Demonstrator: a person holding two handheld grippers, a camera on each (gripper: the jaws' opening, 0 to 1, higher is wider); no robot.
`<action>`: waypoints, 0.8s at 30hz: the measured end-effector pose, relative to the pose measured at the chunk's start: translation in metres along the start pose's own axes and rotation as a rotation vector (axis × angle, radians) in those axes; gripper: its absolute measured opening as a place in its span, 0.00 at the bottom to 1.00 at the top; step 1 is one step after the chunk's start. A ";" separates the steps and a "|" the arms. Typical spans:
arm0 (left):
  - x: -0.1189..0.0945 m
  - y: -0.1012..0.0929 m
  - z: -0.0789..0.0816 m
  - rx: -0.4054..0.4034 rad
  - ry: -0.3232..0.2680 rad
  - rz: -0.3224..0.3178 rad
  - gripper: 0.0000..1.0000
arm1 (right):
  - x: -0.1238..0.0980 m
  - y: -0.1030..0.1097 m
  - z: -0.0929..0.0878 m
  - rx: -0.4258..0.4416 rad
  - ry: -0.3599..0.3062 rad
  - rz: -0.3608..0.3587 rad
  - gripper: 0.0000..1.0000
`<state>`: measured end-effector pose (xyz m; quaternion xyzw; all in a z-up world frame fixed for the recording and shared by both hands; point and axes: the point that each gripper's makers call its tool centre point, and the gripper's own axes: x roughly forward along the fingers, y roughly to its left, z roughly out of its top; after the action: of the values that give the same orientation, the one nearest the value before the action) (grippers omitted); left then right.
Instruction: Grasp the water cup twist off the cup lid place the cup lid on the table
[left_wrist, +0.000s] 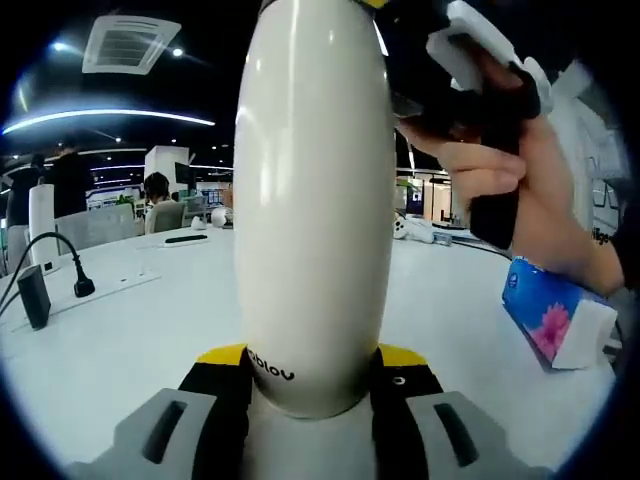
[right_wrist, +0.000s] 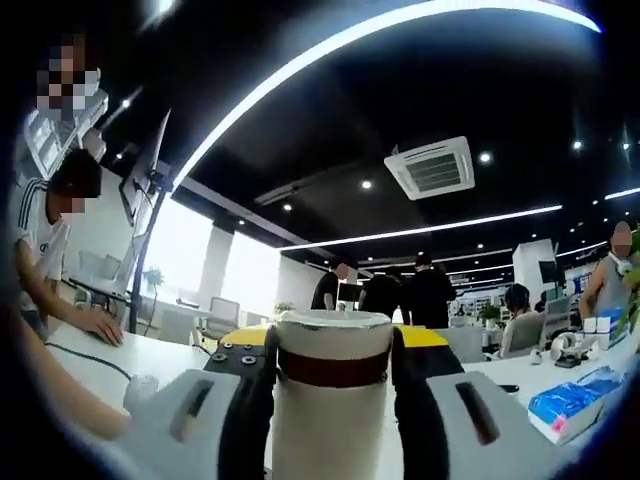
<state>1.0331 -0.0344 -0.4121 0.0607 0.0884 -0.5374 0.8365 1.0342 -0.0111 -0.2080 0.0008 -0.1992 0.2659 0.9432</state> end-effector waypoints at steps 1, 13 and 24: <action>0.000 0.000 0.000 0.000 0.000 0.000 0.48 | 0.000 0.001 0.000 0.003 0.000 0.007 0.48; 0.000 0.001 0.001 0.001 -0.001 0.001 0.48 | -0.001 0.004 0.001 0.083 -0.041 0.162 0.47; 0.000 0.002 0.000 0.001 -0.001 0.001 0.48 | 0.002 0.003 0.003 0.147 -0.066 0.280 0.46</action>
<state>1.0350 -0.0340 -0.4119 0.0608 0.0878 -0.5371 0.8367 1.0329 -0.0081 -0.2048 0.0508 -0.2084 0.4086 0.8871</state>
